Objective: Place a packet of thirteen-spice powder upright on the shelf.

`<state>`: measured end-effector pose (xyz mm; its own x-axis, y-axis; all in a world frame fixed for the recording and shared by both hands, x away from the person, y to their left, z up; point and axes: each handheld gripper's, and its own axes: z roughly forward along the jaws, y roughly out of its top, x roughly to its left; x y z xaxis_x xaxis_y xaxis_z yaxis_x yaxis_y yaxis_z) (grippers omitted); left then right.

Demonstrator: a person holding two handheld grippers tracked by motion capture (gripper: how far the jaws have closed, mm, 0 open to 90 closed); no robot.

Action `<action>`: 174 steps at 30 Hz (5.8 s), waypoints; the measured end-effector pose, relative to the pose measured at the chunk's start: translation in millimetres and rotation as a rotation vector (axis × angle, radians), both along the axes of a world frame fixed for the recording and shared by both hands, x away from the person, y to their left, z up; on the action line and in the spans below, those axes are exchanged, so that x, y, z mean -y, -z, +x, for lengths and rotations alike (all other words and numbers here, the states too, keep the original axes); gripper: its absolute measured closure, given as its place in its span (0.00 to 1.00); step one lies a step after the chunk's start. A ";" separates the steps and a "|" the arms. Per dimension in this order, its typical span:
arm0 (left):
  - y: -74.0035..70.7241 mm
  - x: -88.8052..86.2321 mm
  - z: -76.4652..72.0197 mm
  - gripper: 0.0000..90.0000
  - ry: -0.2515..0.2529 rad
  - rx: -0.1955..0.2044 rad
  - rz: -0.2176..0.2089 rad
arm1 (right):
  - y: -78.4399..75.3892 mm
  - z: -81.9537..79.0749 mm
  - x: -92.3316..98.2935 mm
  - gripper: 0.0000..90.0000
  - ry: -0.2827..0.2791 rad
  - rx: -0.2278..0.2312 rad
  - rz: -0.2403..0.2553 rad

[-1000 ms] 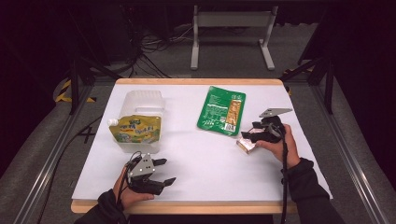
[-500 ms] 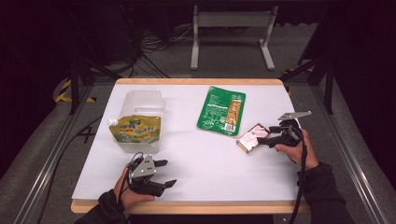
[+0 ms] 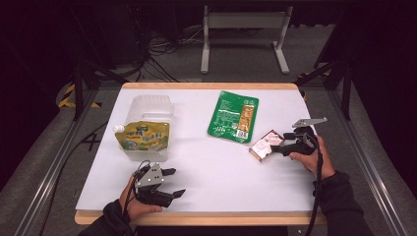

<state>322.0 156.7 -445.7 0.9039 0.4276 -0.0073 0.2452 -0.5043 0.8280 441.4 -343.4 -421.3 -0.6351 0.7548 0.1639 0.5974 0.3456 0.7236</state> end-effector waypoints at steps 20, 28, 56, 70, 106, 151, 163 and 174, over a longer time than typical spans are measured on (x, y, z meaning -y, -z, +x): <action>0.4 0.3 0.3 0.27 0.005 -0.001 0.005 | 2.4 1.6 0.7 0.10 -0.035 -0.025 0.008; 0.9 1.0 1.0 0.27 0.004 -0.007 0.007 | -0.1 -3.4 -0.9 0.11 -0.078 -0.035 -0.004; 1.0 0.5 1.0 0.27 0.007 -0.010 0.009 | -2.1 -6.9 1.0 0.12 -0.091 -0.015 -0.036; 0.6 0.0 0.6 0.26 0.007 -0.017 0.011 | 3.0 -9.5 -1.4 0.14 -0.110 -0.031 -0.048; 3.9 5.1 5.1 0.25 0.015 -0.041 0.015 | 8.8 2.3 -20.9 0.12 -0.420 0.058 -0.164; -1.2 -1.0 1.4 0.25 0.010 -0.026 0.000 | -36.3 -44.9 -57.4 0.36 -0.421 0.212 -0.049; -2.0 -2.8 0.7 0.25 -0.004 -0.009 0.015 | -44.4 -43.8 -70.5 0.37 -0.371 0.244 0.012; -4.6 -10.3 -3.8 0.24 -0.022 0.007 0.014 | -49.1 -35.3 -99.4 0.37 -0.367 0.233 0.063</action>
